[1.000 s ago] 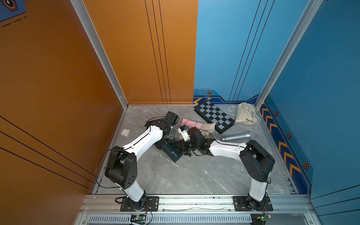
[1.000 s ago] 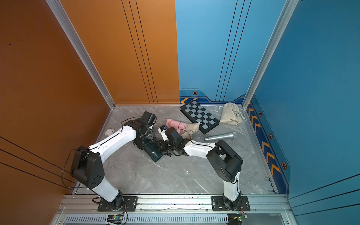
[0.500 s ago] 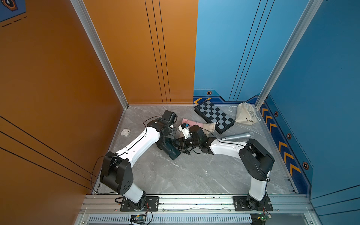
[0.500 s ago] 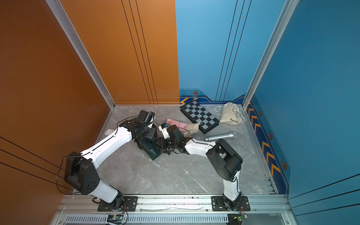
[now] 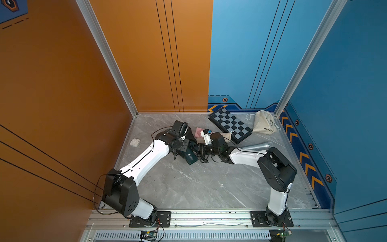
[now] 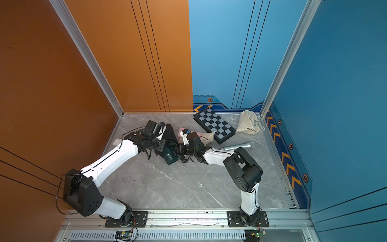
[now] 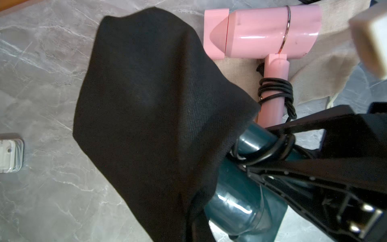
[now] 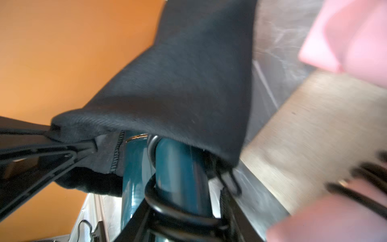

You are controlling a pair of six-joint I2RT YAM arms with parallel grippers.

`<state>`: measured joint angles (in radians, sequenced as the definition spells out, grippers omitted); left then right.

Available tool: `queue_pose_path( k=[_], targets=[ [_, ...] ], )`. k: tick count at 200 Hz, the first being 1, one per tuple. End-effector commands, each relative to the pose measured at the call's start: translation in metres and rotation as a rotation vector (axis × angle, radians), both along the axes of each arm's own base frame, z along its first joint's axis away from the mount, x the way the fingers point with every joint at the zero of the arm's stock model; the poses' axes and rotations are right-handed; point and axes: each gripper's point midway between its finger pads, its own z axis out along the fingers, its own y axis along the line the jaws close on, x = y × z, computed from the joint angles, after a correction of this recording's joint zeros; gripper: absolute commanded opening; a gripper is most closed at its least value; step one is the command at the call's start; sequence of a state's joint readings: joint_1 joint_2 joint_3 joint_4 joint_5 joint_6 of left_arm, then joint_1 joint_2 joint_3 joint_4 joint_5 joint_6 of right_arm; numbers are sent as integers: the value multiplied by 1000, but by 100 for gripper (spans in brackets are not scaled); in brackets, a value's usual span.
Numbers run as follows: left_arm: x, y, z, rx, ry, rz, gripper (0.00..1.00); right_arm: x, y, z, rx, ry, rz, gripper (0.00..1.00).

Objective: Pack away hair dryers
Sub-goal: Place the hair dryer in the drawstring bag.

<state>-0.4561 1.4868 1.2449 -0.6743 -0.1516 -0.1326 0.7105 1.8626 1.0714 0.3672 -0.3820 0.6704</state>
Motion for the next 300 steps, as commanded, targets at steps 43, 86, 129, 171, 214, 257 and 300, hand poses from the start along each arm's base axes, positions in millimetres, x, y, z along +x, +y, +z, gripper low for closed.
queue_pose_path(
  k=[43,86,129,171,214,257,300],
  targets=[
    [9,-2,-13,1,55,22,0,-24,12,42,20,-100,60,18],
    [22,-14,-6,-37,29,18,0,-38,22,35,-11,-79,139,18],
    [25,-30,7,-72,7,-9,0,-40,35,26,-13,-33,200,18],
    [13,-38,5,-87,18,-32,0,-26,38,29,42,7,210,18],
    [-3,-31,0,-90,34,-25,0,-3,30,42,137,26,127,18],
    [-13,-21,-2,-88,36,-14,0,38,1,63,259,14,-33,18],
    [-13,-28,3,-121,35,-18,0,51,-3,67,273,-12,-148,18]
  ],
)
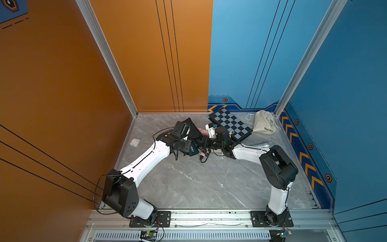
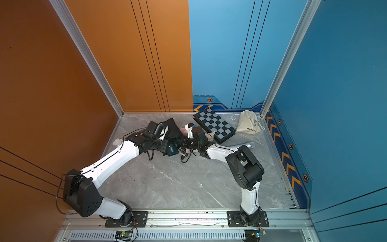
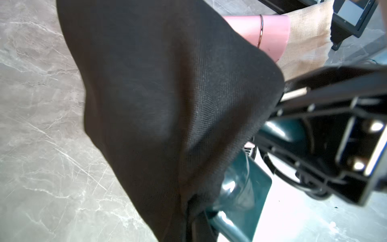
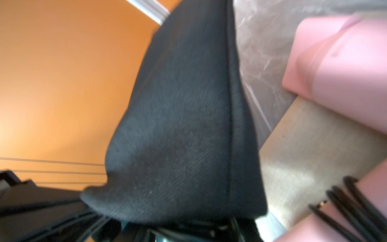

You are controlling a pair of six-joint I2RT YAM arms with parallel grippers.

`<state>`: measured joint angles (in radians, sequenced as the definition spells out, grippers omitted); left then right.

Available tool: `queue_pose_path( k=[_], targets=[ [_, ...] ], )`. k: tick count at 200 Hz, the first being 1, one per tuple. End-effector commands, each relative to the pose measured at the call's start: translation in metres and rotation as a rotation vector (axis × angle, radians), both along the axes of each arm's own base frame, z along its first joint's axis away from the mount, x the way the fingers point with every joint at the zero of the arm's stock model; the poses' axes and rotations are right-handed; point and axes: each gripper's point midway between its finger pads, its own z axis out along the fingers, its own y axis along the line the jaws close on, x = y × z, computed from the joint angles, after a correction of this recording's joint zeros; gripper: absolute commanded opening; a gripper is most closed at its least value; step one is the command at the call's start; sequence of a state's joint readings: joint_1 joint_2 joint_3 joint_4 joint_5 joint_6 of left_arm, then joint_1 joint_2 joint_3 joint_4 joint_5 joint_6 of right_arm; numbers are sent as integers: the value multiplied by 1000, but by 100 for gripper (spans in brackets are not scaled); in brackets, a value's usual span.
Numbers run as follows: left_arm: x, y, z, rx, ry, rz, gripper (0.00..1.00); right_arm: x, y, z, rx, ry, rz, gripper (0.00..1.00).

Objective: Pack away hair dryers
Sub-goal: Place the hair dryer in the drawstring bag.

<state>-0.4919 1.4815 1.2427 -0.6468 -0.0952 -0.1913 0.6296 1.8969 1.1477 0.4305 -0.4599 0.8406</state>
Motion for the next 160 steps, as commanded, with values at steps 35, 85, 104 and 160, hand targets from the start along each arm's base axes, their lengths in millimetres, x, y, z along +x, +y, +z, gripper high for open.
queue_pose_path(
  k=[35,85,104,160],
  targets=[
    [-5,-21,1,-43,34,-30,0,15,17,34,92,-85,-121,18],
    [9,-28,15,-48,-2,-37,0,-4,50,10,-23,-38,-15,18],
    [13,-29,17,-57,-5,-38,0,-5,51,5,-47,-34,-12,18],
    [3,-37,1,-88,40,-45,0,34,23,24,149,28,-180,20]
  ],
)
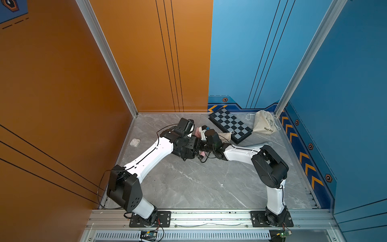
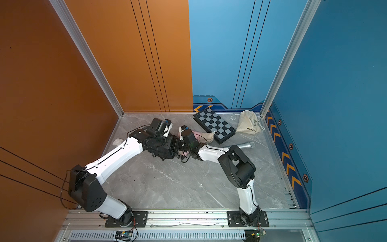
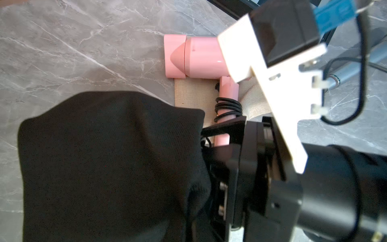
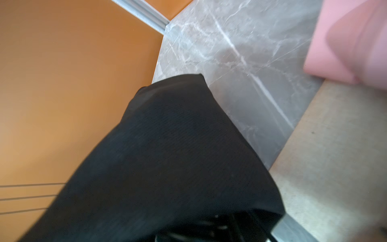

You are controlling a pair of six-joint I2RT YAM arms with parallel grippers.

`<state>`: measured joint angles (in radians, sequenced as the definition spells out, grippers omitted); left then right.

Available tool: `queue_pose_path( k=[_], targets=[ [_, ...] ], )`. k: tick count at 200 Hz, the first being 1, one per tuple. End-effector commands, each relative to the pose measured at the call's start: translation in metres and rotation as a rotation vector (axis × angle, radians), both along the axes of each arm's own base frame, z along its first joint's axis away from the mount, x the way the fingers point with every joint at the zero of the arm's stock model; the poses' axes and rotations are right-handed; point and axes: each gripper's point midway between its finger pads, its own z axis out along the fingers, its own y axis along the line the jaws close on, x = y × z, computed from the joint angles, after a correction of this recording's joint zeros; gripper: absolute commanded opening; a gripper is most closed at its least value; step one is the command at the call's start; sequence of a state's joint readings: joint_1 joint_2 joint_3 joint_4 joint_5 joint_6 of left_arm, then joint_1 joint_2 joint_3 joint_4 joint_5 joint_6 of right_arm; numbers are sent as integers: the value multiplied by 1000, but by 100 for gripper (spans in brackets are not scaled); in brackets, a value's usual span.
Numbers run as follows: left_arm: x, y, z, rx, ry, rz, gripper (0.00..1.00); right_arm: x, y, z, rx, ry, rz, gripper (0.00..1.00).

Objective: Pack away hair dryers
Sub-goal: Place the hair dryer in the drawstring bag.

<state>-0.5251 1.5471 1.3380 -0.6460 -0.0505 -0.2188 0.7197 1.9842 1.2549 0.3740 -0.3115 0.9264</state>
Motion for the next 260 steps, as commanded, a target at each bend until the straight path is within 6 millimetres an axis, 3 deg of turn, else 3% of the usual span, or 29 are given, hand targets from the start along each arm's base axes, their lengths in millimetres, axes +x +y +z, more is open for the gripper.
queue_pose_path(
  k=[1,32,72,76,88,137,159,224,260],
  targets=[
    [-8,-6,-12,-27,43,-8,0,32,-12,40,174,-40,-107,20],
    [-17,-6,-20,-43,63,-2,0,46,-18,44,263,-11,-193,20],
    [-17,-10,-22,-67,69,-3,0,48,0,37,208,-18,-179,19],
    [-16,-10,-21,-66,67,-2,0,35,15,37,197,-15,-136,19],
    [-12,-8,-17,-71,58,4,0,27,26,33,165,-23,-101,20],
    [12,11,8,-94,-4,41,0,11,31,13,45,-16,-50,24],
    [16,19,12,-97,-14,54,0,12,32,12,59,4,-43,29],
    [18,57,6,-100,-9,143,0,11,27,10,69,29,-43,59],
    [24,62,1,-113,-2,163,0,9,28,10,76,58,-22,66]
  ],
)
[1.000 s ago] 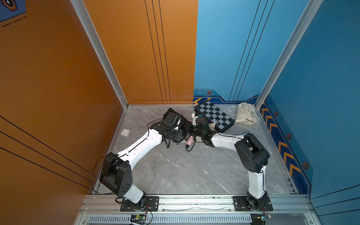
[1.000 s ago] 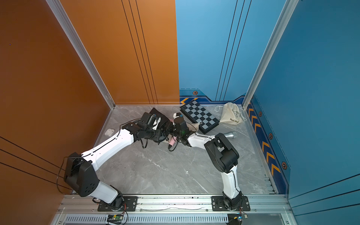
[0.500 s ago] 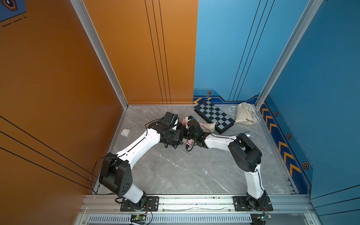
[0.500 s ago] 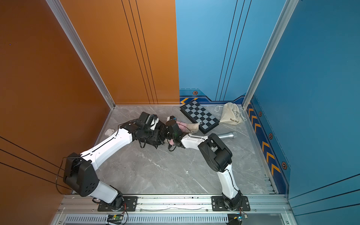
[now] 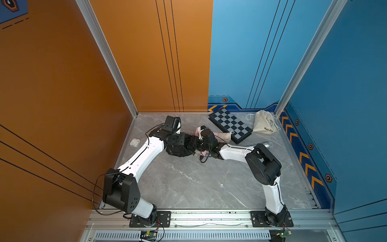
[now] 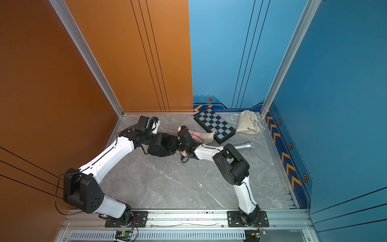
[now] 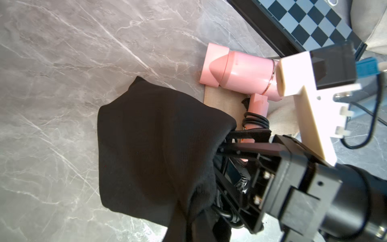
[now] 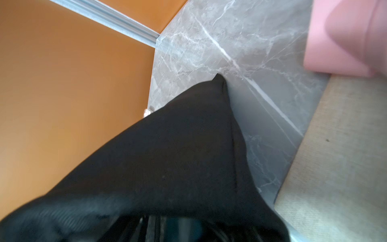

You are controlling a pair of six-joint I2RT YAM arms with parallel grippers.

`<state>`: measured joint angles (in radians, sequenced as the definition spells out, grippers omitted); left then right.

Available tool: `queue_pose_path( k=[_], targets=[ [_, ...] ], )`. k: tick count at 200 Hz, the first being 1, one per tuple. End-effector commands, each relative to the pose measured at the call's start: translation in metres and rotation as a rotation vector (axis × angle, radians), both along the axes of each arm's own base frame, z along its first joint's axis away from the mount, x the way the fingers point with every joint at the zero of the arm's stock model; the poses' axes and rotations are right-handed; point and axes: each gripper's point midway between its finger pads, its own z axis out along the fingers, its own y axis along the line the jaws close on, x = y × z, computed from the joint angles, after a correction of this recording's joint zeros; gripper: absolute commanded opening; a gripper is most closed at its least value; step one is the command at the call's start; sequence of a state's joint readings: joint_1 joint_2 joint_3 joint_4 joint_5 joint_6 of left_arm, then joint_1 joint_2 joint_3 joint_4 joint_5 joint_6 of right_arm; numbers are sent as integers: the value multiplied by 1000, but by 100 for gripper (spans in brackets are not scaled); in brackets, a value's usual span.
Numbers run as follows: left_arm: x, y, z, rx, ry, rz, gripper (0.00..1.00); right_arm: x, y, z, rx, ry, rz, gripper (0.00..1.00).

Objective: Pack away hair dryers
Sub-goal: Place the hair dryer in the drawstring bag.

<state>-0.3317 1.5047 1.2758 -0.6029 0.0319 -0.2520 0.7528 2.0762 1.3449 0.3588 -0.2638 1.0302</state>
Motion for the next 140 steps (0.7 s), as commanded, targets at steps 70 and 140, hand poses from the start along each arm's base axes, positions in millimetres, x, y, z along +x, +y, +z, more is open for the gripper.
queue_pose_path(
  k=[70,140],
  targets=[
    [20,22,24,-61,-67,66,0,-27,3,29,-46,-24,153,77],
    [27,39,37,-104,-87,104,0,-34,-36,55,-185,-195,165,81]
  ],
)
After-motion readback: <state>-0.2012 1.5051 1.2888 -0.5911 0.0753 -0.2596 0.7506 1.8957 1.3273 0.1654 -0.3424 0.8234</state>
